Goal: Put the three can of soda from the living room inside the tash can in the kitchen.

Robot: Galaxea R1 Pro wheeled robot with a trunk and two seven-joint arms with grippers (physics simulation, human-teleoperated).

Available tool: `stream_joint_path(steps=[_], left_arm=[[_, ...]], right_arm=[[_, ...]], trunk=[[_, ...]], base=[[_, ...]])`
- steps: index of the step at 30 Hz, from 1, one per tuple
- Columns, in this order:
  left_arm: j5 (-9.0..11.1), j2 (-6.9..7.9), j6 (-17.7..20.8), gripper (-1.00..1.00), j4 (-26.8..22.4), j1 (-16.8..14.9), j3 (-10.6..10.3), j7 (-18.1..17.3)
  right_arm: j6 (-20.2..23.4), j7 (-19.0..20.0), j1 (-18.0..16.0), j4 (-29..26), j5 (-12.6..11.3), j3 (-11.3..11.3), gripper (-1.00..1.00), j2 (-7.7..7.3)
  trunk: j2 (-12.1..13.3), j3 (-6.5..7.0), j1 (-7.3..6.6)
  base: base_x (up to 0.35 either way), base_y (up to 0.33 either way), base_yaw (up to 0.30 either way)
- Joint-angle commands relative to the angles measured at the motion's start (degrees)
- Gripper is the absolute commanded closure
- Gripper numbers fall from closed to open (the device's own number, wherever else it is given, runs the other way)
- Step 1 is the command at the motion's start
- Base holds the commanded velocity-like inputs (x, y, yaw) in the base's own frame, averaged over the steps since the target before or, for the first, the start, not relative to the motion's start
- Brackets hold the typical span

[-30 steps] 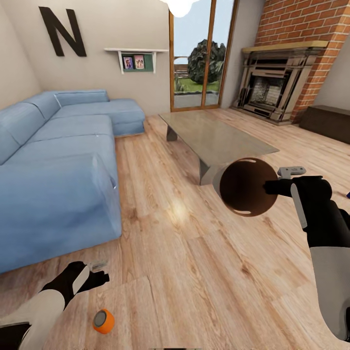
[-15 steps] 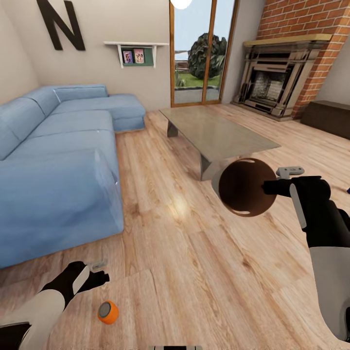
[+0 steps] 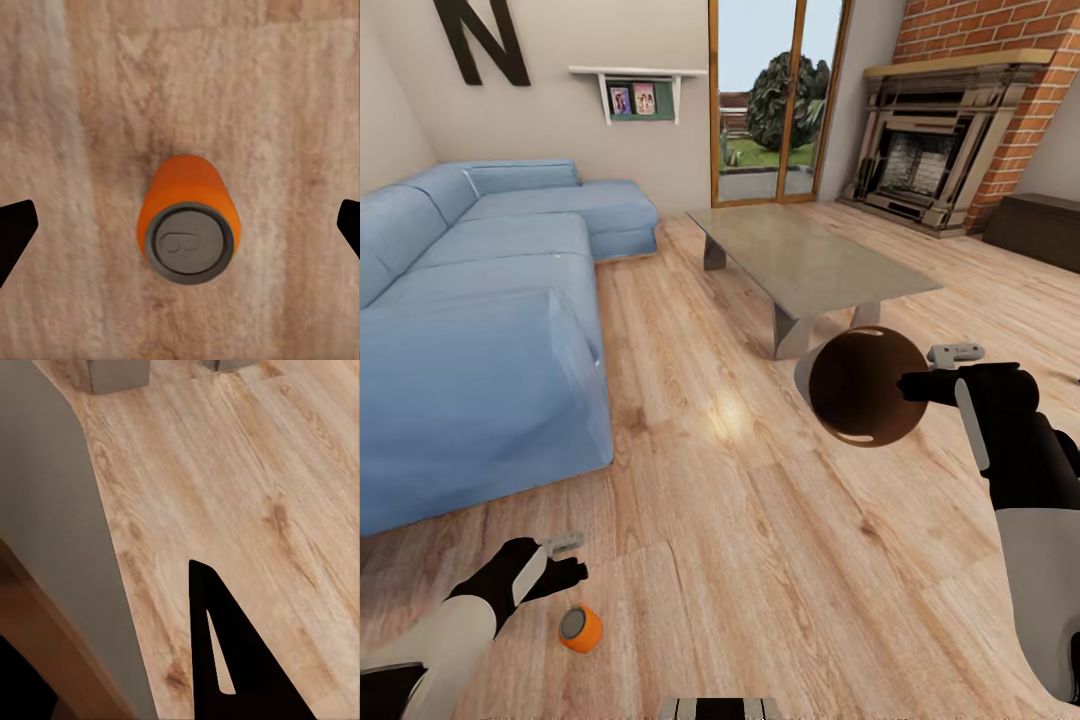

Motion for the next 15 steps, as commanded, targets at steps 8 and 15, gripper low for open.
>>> stream_joint_path(steps=[8, 15], left_arm=[[0.0, -0.12, 0.0, -1.00, 0.0, 0.0, 0.0, 0.0], [0.0, -0.12, 0.0, -1.00, 0.0, 0.0, 0.0, 0.0]], right_arm=[[0.0, 0.4, 0.0, -0.1, -0.2, 0.0, 1.00, 0.06], [0.0, 0.4, 0.1, -0.1, 1.2, 0.0, 1.00, 0.27]], trunk=[[-2.5, -2.23, 1.36], [-2.5, -4.41, 1.54]], base=[[0.000, 0.000, 0.000], [0.000, 0.000, 0.000]])
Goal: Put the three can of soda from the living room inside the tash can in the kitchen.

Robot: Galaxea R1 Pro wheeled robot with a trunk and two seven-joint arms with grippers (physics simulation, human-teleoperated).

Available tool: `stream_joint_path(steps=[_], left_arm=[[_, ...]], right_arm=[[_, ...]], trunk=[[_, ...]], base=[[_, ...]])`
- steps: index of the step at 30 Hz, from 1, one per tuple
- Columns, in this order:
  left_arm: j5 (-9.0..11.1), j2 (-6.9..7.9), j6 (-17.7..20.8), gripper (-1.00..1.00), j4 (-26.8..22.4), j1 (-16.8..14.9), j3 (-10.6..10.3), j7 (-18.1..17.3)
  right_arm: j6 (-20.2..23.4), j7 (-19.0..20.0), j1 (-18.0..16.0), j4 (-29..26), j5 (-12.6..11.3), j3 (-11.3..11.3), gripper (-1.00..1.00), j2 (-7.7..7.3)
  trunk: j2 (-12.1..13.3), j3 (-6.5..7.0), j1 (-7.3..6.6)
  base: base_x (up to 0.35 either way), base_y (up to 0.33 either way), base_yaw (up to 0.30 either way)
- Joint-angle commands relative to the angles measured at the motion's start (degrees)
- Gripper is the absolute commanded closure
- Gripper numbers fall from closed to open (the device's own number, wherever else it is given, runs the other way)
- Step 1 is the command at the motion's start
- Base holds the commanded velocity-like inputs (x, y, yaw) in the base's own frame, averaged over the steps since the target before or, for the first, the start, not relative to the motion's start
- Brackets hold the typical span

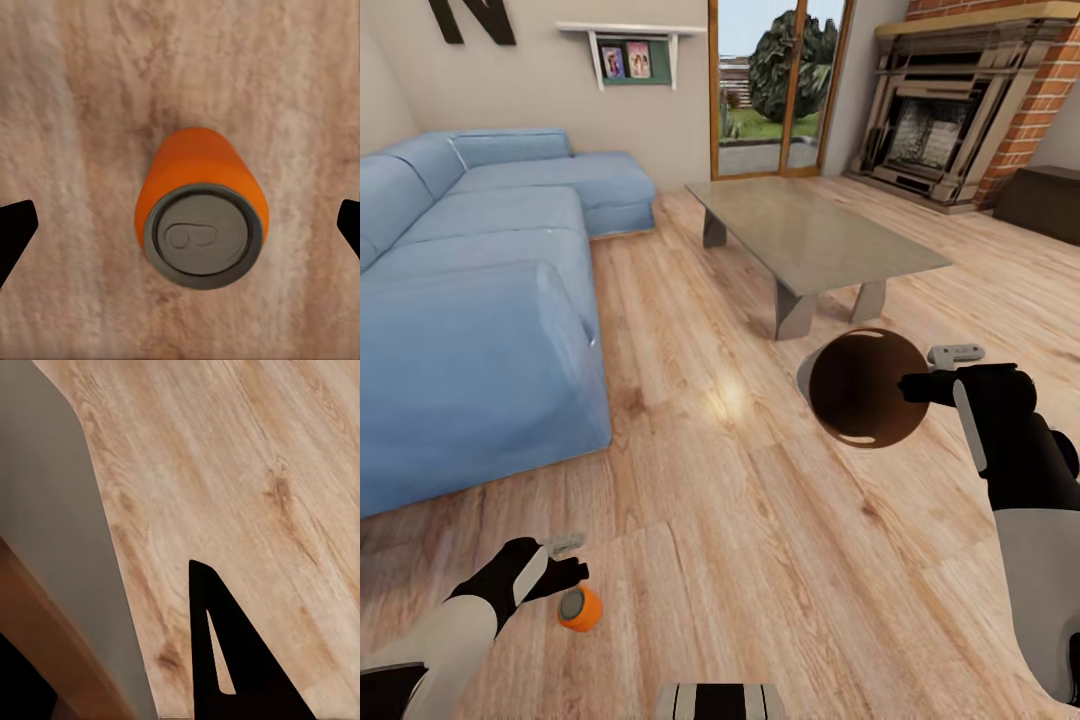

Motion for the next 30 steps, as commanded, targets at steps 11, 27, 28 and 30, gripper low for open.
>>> stream_joint_path(steps=[11, 27, 28, 30], left_arm=[[0.0, -0.07, -0.1, -1.00, 0.0, 0.1, 0.0, 0.0], [0.0, -0.42, -0.2, -1.00, 0.0, 0.1, 0.0, 0.0], [0.0, -0.42, -0.2, -1.00, 0.0, 0.1, 0.0, 0.0], [0.0, -0.44, -0.2, -1.00, 0.0, 0.1, 0.0, 0.0]], right_arm=[[0.0, 0.4, 0.0, -0.1, -0.4, 0.0, 1.00, 0.05], [0.0, 0.4, 0.0, -0.2, -0.3, 0.1, 1.00, -0.28], [0.0, 0.4, 0.0, -0.2, -0.3, 0.1, 1.00, -0.28], [0.0, 0.4, 0.0, -0.2, -0.3, 0.1, 1.00, -0.29]], trunk=[[-0.1, -1.87, 0.09], [-0.1, -2.31, 0.09], [-0.1, -2.31, 0.09], [-0.1, -2.32, 0.09]], base=[[0.000, 0.000, 0.000], [0.000, 0.000, 0.000], [0.000, 0.000, 0.000], [0.000, 0.000, 0.000]])
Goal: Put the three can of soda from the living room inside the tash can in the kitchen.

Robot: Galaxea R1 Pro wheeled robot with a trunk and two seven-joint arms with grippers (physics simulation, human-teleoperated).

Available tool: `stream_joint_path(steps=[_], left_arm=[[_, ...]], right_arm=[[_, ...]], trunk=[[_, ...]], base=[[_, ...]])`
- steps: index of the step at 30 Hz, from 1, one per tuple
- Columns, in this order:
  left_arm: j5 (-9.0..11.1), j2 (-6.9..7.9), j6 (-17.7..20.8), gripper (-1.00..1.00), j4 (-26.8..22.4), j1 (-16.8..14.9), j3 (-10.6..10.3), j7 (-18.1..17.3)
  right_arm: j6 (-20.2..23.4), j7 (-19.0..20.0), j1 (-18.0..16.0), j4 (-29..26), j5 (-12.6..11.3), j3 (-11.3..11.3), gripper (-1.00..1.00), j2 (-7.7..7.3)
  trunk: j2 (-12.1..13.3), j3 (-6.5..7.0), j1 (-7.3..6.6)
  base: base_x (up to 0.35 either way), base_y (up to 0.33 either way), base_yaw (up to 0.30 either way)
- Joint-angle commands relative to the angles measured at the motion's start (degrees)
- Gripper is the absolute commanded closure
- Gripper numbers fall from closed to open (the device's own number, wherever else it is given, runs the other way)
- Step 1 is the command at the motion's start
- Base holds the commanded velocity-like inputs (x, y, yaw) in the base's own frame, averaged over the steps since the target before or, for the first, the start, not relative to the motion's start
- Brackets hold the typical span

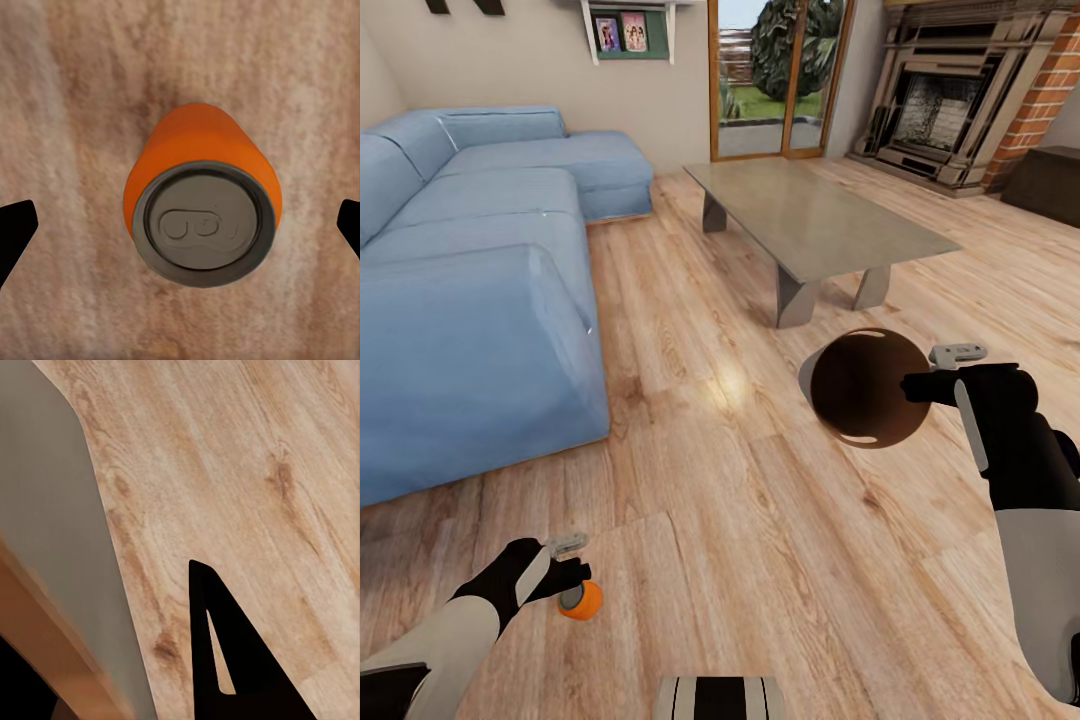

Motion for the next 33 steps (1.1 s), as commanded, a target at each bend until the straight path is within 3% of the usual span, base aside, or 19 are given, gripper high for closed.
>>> stream_joint_path(steps=[1, 7, 13, 18, 24, 33], left_arm=[[0.0, 0.00, 0.0, -1.00, 0.0, 0.0, 0.0, 0.0], [0.0, -0.06, 0.0, -1.00, 0.0, 0.0, 0.0, 0.0], [0.0, -0.08, -0.3, -1.00, 0.0, 0.0, 0.0, 0.0], [0.0, -0.08, -0.4, -1.00, 0.0, 0.0, 0.0, 0.0], [0.0, -0.08, -0.5, -1.00, 0.0, 0.0, 0.0, 0.0], [0.0, -0.08, -0.5, -1.00, 0.0, 0.0, 0.0, 0.0]], right_arm=[[0.0, 0.4, 0.0, 0.0, -0.6, 0.0, 1.00, 0.00], [0.0, 0.4, 0.0, 0.0, -0.6, 0.1, 1.00, 0.11], [0.0, 0.4, 0.1, 0.0, -0.6, 0.1, 1.00, 0.09], [0.0, 0.4, 0.1, 0.0, 0.1, 0.1, 1.00, 0.18], [0.0, 0.4, 0.2, -0.1, 3.3, 0.1, 1.00, 0.53], [0.0, 0.4, 0.2, -0.1, 3.6, 0.0, 1.00, 0.53]], trunk=[[0.0, 0.01, -0.01], [-0.1, -1.53, 0.15], [-0.1, -2.03, 0.15], [-0.1, -2.24, 0.15], [-0.1, -2.30, 0.15], [-0.1, -2.30, 0.15]], base=[[0.000, 0.000, 0.000], [0.000, 0.000, 0.000], [0.000, 0.000, 0.000], [0.000, 0.000, 0.000], [0.017, -0.003, 0.000], [0.079, -0.025, 0.000]])
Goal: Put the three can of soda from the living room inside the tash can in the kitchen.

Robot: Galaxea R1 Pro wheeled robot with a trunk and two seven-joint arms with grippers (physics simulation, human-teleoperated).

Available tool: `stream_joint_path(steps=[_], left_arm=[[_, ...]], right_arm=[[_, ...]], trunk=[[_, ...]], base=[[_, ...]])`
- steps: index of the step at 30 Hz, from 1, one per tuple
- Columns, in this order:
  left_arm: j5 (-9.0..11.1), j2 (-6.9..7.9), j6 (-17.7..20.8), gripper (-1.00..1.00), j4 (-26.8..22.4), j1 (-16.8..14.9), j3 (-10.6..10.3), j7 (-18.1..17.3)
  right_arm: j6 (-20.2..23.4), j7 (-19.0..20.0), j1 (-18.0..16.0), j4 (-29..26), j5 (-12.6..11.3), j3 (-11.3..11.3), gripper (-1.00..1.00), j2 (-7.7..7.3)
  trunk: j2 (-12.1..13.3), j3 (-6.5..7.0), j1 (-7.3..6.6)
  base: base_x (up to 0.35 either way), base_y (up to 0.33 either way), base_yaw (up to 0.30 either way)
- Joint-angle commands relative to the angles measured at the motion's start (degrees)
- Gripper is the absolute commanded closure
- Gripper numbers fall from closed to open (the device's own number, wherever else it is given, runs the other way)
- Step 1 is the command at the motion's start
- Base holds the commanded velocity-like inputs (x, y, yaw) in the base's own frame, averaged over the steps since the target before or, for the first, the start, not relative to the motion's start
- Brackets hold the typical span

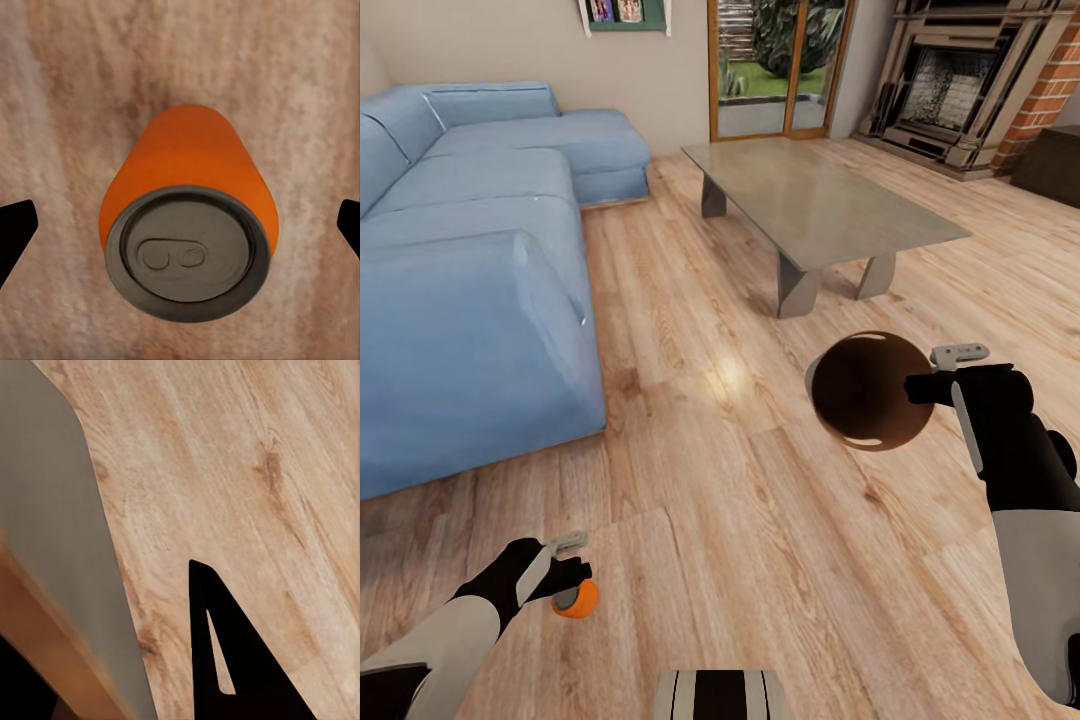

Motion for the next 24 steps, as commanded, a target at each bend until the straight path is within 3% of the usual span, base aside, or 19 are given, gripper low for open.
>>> stream_joint_path(steps=[1, 5, 13, 24], left_arm=[[0.0, 0.00, 0.0, -1.00, 0.0, 0.0, 0.0, 0.0], [0.0, 0.00, 0.0, -1.00, 0.0, 0.0, 0.0, 0.0], [0.0, 0.00, 0.0, -1.00, 0.0, 0.0, 0.0, 0.0], [0.0, -0.11, -0.1, -1.00, -0.1, 0.1, 0.0, 0.0]], right_arm=[[0.0, 0.4, 0.0, 0.0, -0.4, 0.0, 1.00, 0.00], [0.0, 0.4, 0.0, 0.0, -0.3, 0.0, 1.00, 0.00], [0.0, 0.4, 0.0, 0.1, -0.3, 0.0, 1.00, -0.05], [0.0, 0.4, 0.0, 0.1, -0.3, 0.1, 1.00, 0.07]], trunk=[[0.0, 0.01, -0.01], [0.0, 0.01, -0.01], [-0.1, -1.92, 0.20], [-0.1, -2.95, 0.22]], base=[[0.008, -0.003, 0.000], [0.004, -0.001, 0.000], [0.000, 0.000, 0.000], [0.000, 0.000, 0.000]])
